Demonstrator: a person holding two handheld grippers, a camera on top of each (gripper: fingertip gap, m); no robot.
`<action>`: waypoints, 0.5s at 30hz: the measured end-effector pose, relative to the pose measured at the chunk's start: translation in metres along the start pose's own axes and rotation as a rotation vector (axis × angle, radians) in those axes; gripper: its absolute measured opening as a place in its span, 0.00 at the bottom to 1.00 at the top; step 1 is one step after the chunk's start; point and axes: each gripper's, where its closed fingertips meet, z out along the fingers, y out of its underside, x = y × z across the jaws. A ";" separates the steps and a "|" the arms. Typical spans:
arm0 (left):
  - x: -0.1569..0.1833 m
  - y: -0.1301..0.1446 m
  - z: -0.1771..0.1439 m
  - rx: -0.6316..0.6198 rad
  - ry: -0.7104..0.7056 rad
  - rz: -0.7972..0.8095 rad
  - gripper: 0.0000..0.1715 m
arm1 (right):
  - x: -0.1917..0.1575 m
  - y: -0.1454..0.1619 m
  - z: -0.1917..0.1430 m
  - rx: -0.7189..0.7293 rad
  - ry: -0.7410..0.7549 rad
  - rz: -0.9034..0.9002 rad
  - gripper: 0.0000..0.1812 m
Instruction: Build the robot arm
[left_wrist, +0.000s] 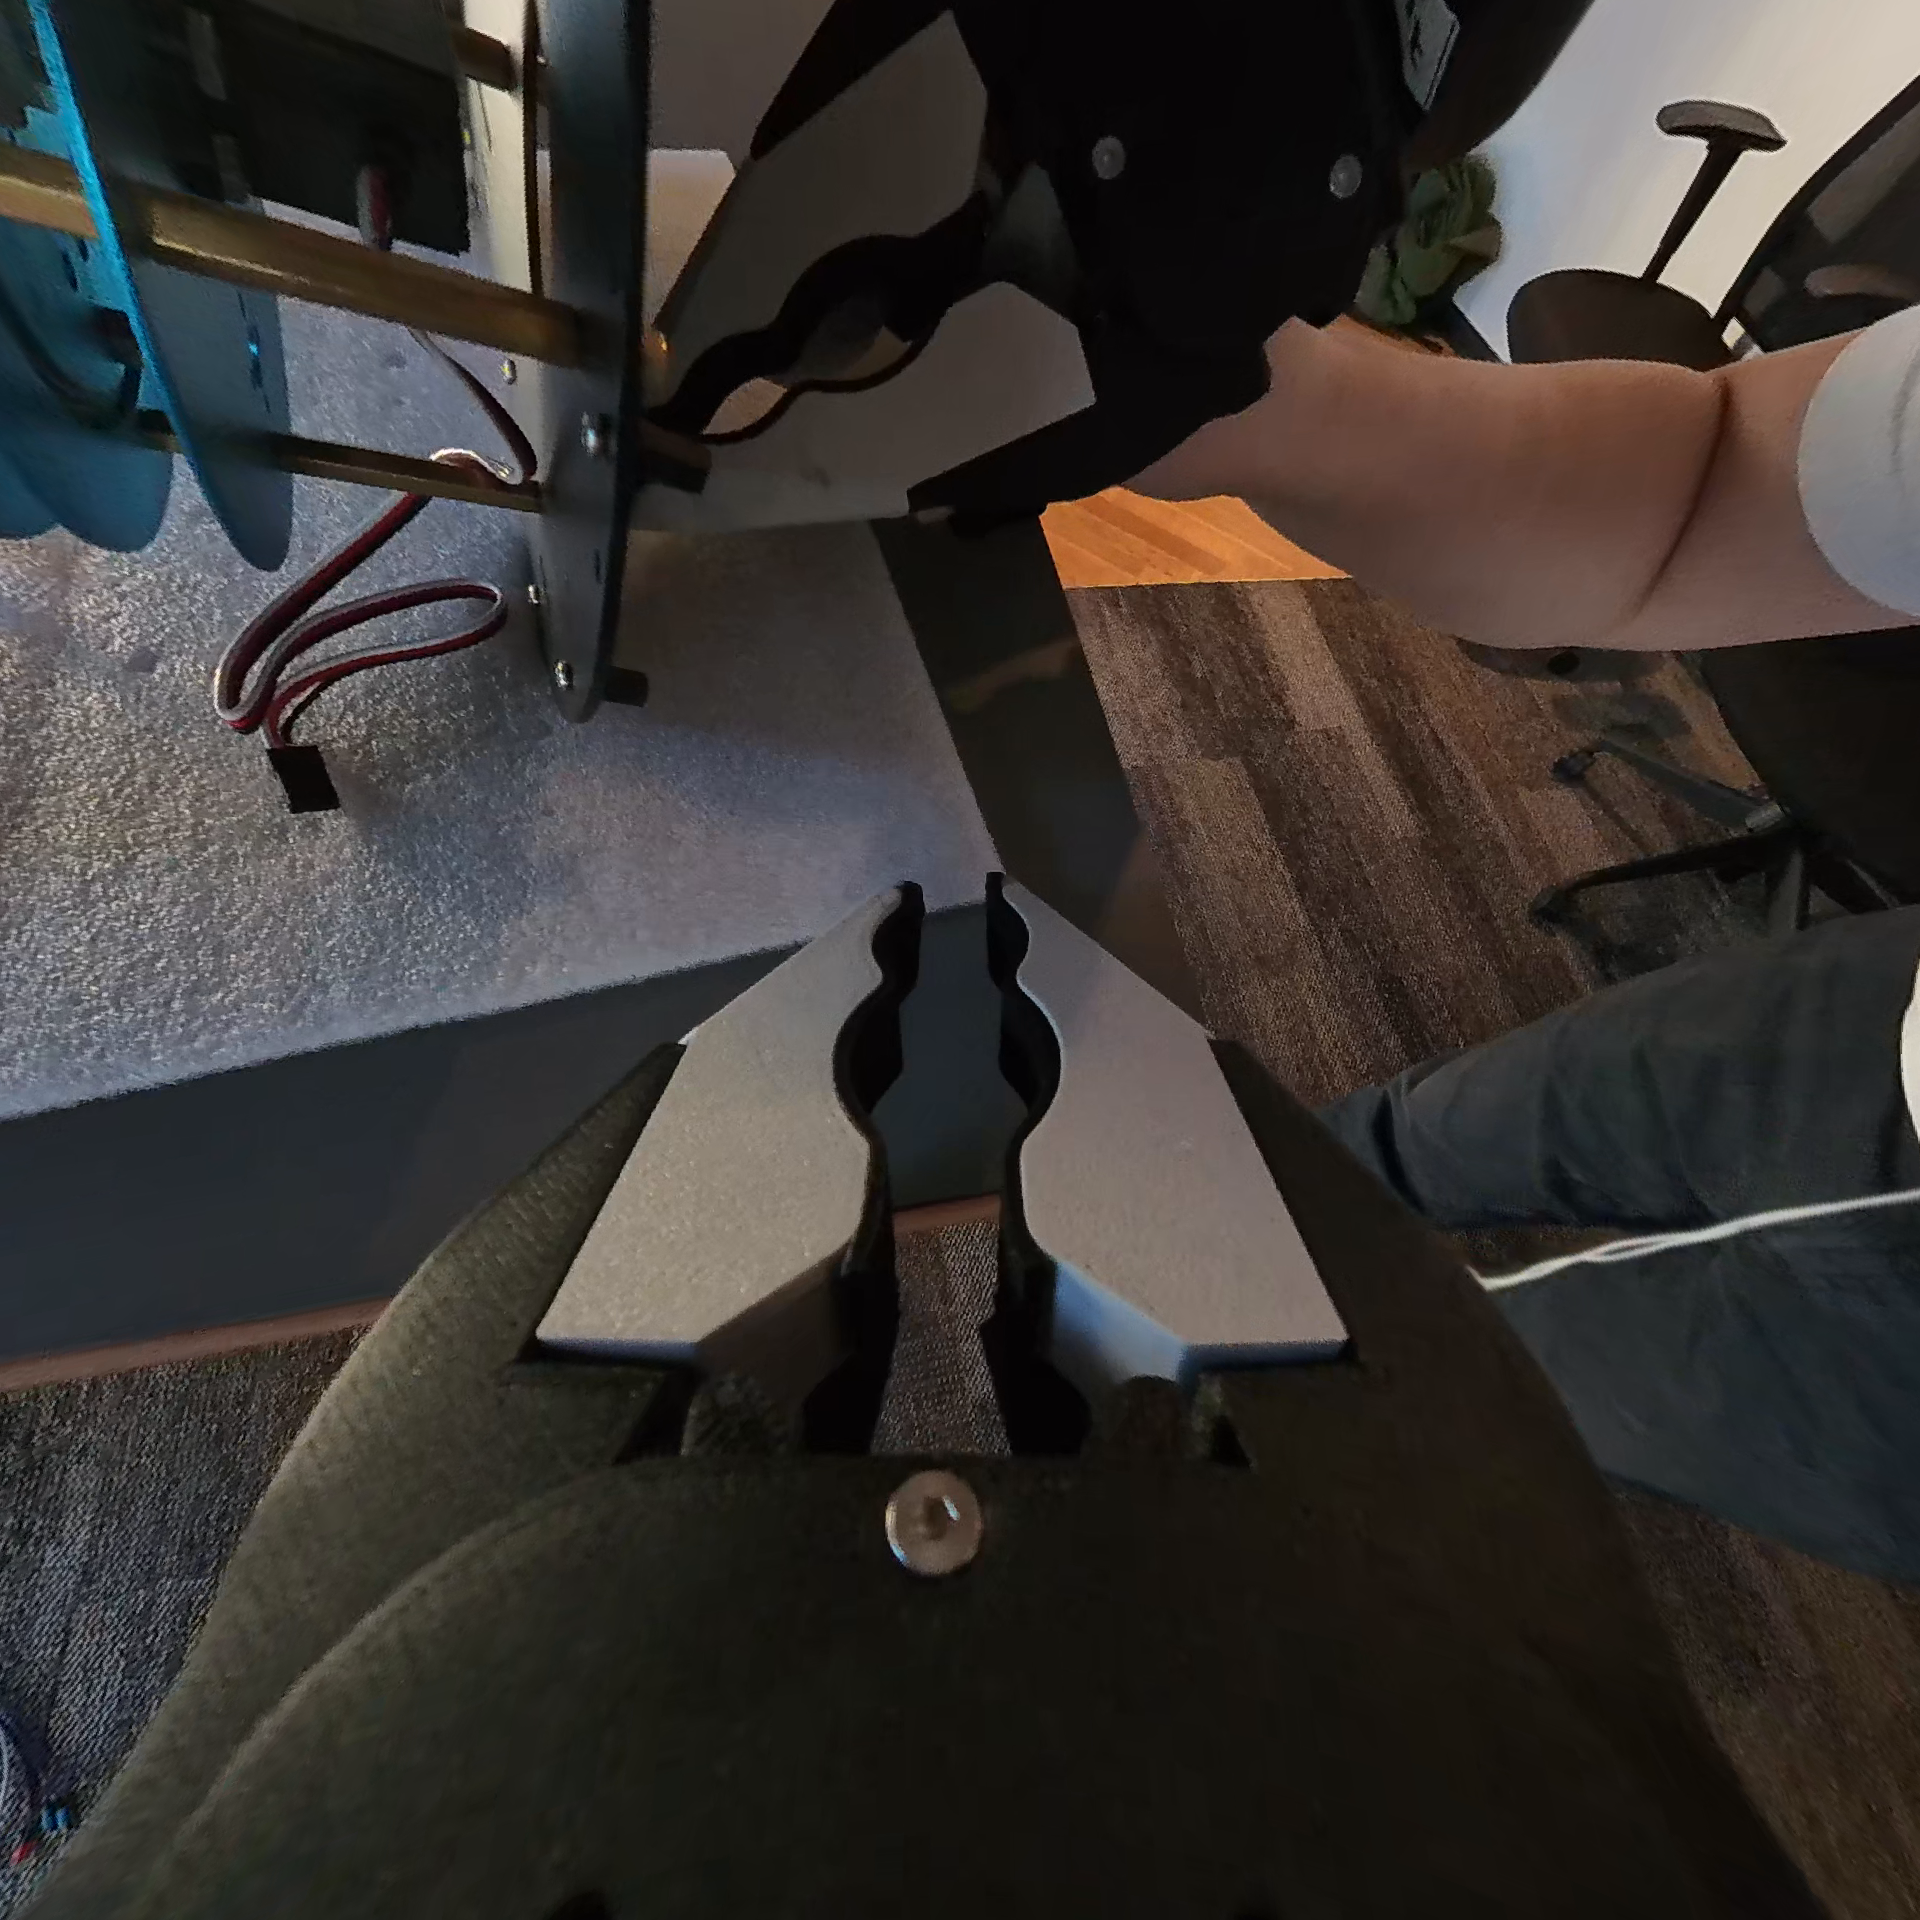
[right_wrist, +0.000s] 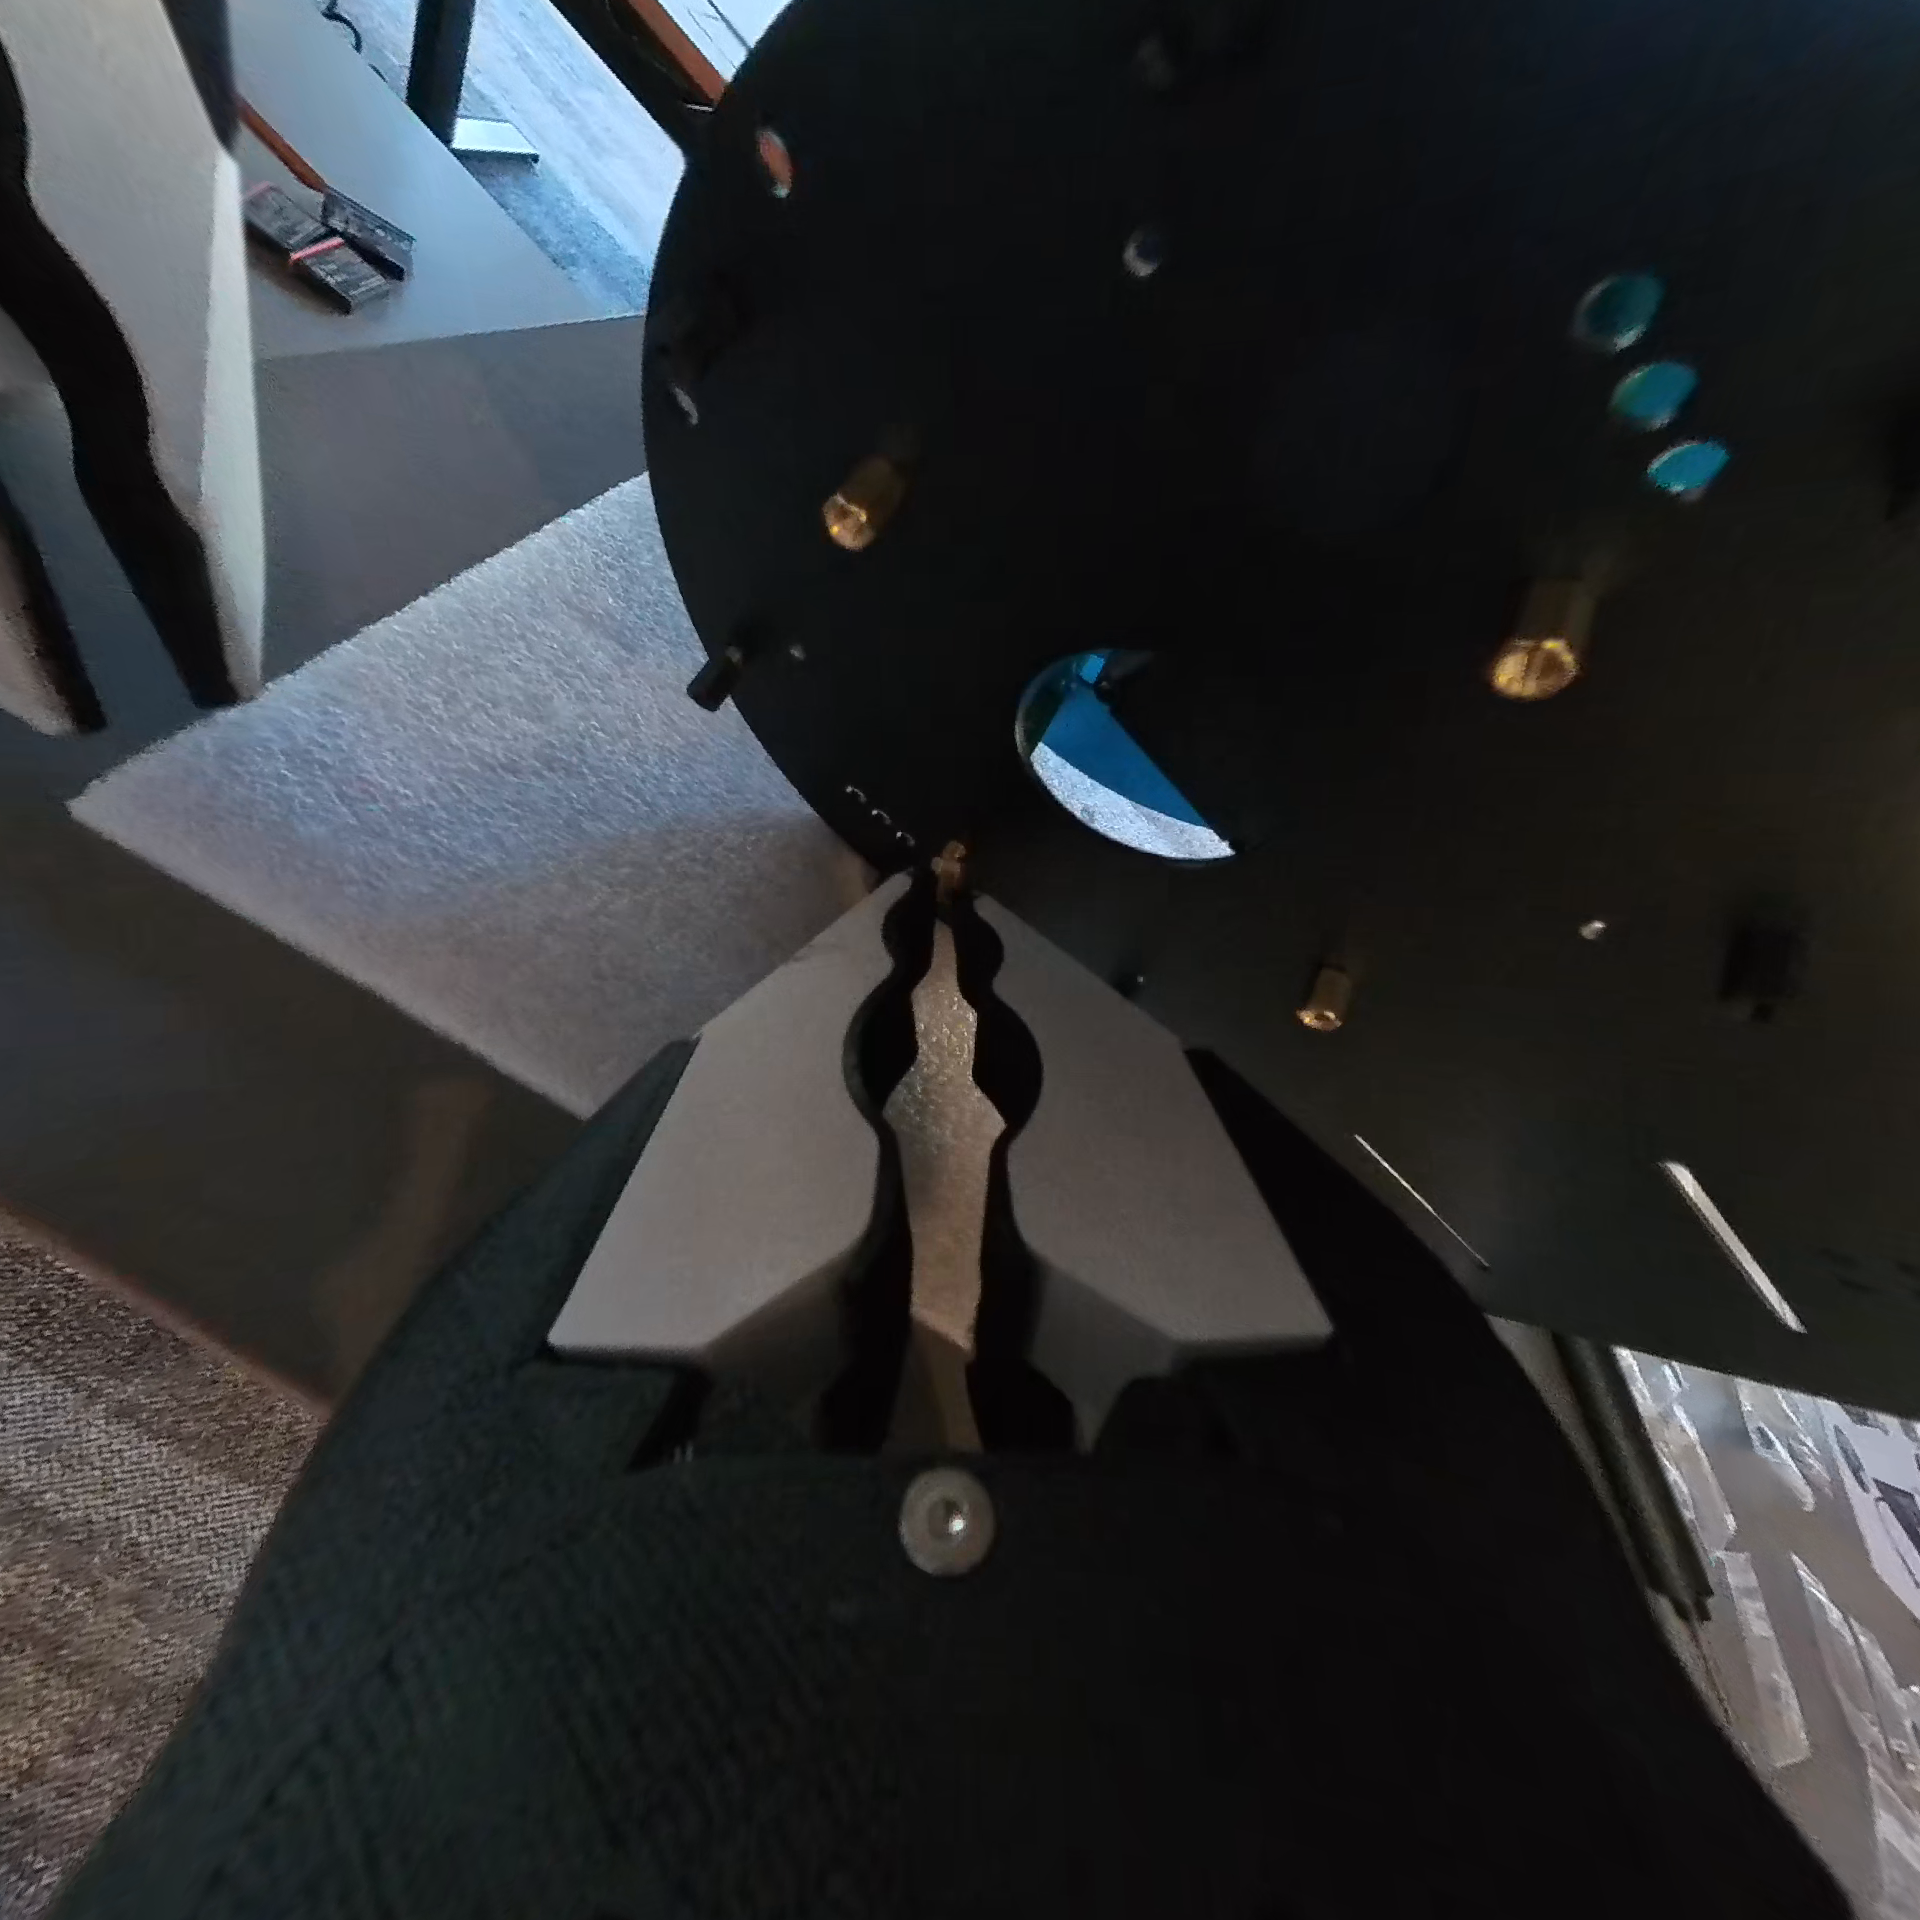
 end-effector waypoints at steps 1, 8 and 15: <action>0.001 0.000 0.000 0.003 -0.001 -0.002 0.06 | 0.000 0.000 0.000 0.000 0.000 0.004 0.01; 0.004 -0.001 -0.003 0.072 0.000 -0.039 0.06 | 0.000 -0.001 -0.001 0.006 0.007 0.001 0.01; 0.015 0.001 -0.020 0.216 -0.076 -0.123 0.14 | 0.001 -0.001 -0.002 0.011 0.015 0.003 0.01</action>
